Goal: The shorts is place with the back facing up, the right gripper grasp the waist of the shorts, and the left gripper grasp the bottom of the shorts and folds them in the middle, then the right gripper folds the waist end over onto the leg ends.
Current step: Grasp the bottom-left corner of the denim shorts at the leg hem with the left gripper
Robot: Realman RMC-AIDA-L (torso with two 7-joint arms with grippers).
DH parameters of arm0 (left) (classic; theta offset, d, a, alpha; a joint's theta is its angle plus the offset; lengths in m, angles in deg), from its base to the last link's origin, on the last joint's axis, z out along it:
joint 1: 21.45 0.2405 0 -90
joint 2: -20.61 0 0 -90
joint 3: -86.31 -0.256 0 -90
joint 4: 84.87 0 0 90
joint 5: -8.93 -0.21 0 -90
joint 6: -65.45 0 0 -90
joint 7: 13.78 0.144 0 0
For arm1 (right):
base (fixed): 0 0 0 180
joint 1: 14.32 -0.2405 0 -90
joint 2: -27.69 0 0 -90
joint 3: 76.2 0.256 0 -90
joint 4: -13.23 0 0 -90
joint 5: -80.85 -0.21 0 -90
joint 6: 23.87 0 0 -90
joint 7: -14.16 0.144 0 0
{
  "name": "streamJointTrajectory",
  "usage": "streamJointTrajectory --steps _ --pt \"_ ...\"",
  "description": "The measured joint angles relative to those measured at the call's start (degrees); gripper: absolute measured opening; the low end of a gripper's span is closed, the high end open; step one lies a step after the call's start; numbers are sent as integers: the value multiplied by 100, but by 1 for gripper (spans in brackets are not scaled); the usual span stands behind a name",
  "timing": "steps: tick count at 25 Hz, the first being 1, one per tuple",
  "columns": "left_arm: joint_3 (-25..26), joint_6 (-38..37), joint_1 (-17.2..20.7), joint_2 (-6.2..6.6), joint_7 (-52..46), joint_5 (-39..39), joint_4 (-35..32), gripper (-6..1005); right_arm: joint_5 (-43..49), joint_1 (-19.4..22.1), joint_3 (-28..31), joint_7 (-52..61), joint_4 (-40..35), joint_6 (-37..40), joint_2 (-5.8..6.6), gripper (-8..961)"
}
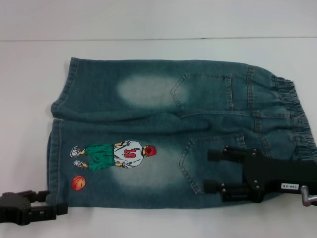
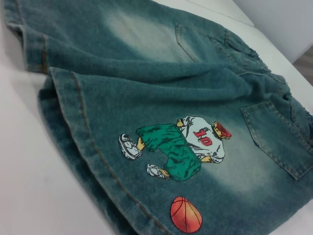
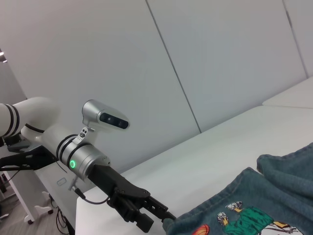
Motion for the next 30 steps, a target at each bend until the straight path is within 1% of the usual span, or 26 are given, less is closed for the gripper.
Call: streamJointTrajectory --steps 11,16,21,25,30 --pt "9 29 -150 -30 -95 -56 17 902 -4 19 0 11 -12 0 -9 907" --pt "44 10 -145 -22 -154 -57 -52 900 -18 33 4 10 -12 -5 -9 907" --pt "49 -30 -49 -28 -332 -61 -319 899 -22 36 8 10 -12 -10 -2 906" --pt "20 -59 -46 -14 -460 -111 -363 900 -25 37 9 10 -12 -10 0 906" --pt "-2 -75 -128 14 -706 -230 -366 900 -26 31 10 10 -13 -10 0 906"
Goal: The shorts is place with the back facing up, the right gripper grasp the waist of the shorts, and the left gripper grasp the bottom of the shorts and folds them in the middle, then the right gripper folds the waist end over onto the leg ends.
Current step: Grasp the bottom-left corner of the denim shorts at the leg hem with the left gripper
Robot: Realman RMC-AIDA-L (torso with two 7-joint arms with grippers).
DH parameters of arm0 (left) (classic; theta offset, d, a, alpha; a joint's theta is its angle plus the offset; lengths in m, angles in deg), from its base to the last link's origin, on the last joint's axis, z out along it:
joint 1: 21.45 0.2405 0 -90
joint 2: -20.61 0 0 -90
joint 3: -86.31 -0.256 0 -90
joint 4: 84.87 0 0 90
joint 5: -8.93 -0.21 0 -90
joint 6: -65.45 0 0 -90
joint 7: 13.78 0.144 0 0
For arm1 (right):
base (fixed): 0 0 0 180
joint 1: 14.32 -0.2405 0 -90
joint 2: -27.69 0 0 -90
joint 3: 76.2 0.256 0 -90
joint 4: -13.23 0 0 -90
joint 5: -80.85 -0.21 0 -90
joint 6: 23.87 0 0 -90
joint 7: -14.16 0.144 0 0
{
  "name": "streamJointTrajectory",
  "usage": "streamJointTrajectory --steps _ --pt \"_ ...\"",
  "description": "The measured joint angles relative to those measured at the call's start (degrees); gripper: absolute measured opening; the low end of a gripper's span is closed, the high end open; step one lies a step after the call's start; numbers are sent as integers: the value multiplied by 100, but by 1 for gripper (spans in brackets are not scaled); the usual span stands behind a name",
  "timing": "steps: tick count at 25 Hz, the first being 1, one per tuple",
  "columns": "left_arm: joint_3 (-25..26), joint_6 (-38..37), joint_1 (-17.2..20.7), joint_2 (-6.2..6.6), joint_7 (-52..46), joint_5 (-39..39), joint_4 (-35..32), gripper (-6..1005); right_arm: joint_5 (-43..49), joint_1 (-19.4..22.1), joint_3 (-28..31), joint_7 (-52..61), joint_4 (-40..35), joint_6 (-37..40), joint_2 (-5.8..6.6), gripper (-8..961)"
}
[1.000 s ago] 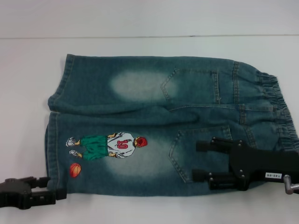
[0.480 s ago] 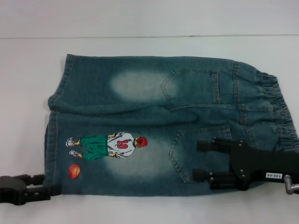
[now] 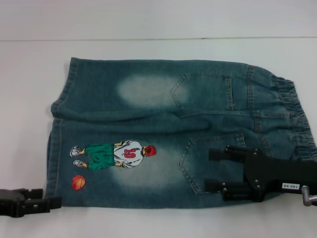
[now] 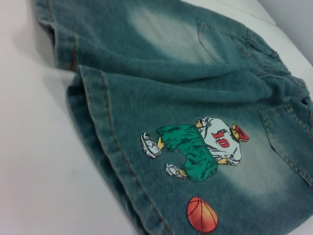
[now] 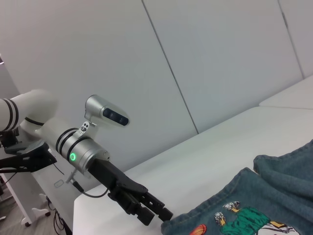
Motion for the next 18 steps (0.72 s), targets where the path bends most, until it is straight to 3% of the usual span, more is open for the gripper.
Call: streamJointTrajectory --steps 18 --pt "-12 -107 -356 19 -355 -434 -5 900 12 15 8 9 0 -49 9 905"
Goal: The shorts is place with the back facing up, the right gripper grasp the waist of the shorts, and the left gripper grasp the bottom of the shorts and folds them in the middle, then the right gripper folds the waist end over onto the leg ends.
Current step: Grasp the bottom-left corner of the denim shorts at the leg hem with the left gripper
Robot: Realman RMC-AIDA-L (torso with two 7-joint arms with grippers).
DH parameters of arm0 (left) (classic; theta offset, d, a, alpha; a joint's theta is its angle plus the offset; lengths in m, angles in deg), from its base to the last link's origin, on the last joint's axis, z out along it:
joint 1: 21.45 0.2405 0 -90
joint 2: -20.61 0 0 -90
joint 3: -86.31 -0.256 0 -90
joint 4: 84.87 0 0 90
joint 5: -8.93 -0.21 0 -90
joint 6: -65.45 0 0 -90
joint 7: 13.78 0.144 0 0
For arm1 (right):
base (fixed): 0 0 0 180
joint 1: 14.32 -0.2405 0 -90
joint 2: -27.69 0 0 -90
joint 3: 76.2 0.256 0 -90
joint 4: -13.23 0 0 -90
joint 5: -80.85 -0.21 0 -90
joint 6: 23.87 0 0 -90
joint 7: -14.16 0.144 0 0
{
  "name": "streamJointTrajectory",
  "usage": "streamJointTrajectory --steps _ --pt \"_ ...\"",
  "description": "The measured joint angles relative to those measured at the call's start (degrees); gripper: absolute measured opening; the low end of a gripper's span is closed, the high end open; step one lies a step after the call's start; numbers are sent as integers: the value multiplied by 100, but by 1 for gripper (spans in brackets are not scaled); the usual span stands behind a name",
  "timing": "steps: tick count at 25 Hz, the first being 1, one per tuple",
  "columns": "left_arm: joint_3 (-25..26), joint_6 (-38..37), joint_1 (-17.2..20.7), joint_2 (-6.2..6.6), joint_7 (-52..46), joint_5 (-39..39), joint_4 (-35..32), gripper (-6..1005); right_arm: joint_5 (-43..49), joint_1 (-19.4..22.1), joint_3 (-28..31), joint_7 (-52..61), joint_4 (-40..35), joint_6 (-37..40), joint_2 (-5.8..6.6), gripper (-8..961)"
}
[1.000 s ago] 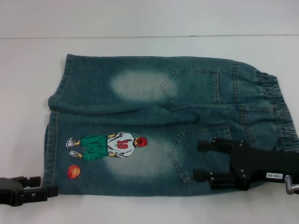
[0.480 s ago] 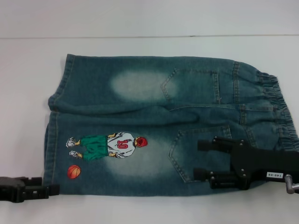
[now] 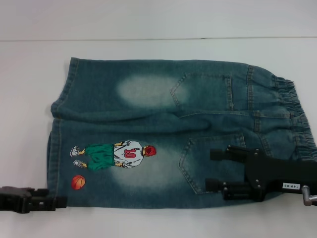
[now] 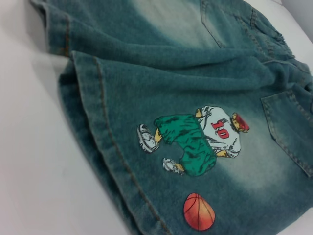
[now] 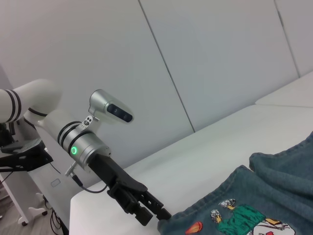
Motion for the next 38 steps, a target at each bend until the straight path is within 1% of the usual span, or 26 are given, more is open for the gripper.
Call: streamJointTrajectory --steps 7,13,17,26,33,35,38 --pt "11 -81 -51 -4 23 42 -3 899 -10 15 0 0 0 -4 0 904" --pt "35 69 43 -31 -54 -35 -215 899 -12 15 0 1 0 -4 0 904" --pt "9 75 59 -36 -126 -80 -235 899 -12 15 0 1 0 -4 0 904" --pt "2 23 -147 -97 -153 -341 -236 899 -12 15 0 37 0 -3 -1 903" --pt "-10 -62 -194 -97 -157 -337 -238 894 -12 15 0 45 0 -3 0 903" --pt "-10 -125 -203 -81 -158 -317 -240 893 -12 15 0 45 0 -3 0 903" --pt "-10 -129 -203 -76 -230 -338 -331 876 -12 15 0 45 0 -3 0 903"
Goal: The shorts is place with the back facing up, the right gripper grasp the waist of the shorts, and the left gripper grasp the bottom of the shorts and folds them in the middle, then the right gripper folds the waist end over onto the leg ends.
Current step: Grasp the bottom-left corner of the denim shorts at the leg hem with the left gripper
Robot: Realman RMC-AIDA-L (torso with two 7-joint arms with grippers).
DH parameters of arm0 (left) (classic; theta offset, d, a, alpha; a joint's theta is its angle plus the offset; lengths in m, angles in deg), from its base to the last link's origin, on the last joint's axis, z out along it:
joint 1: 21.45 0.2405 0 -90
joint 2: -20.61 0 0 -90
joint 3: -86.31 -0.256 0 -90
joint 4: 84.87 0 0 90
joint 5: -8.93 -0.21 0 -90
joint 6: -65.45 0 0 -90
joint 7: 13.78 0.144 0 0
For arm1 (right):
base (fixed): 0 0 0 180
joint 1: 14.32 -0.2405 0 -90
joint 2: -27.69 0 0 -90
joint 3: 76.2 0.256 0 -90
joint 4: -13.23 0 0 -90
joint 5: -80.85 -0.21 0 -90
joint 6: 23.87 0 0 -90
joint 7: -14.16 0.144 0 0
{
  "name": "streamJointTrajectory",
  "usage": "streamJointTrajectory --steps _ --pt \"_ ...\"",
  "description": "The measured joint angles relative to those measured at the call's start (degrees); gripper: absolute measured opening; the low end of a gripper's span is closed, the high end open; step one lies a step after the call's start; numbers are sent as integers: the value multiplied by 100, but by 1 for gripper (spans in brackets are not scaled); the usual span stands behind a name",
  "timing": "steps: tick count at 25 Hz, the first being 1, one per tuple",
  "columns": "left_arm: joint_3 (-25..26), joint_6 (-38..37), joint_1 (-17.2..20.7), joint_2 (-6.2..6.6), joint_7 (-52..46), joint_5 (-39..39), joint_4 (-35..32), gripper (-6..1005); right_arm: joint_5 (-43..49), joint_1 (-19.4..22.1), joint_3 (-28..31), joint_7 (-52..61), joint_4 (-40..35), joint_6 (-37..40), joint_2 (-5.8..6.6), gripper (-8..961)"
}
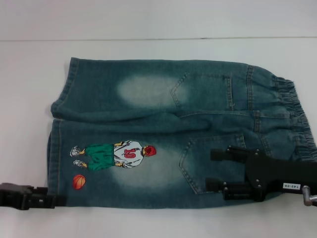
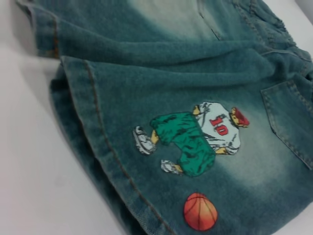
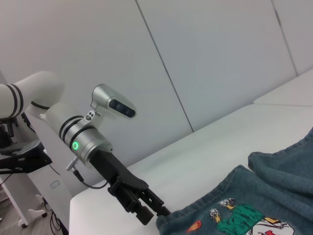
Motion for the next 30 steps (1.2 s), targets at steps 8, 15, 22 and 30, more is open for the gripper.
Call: streamJointTrajectory --steps 8,15,22,30 --pt "-58 -17 -19 21 -212 -184 -47 858 0 0 0 0 0 -3 0 902" --pt "-199 23 -145 -8 -283 -347 -19 858 0 0 0 0 0 -20 0 902" --pt "-250 18 -217 -25 -290 -364 -9 859 16 0 0 0 0 -57 0 902" --pt "-205 67 -235 -24 -305 -315 -24 858 18 0 0 0 0 -67 0 901"
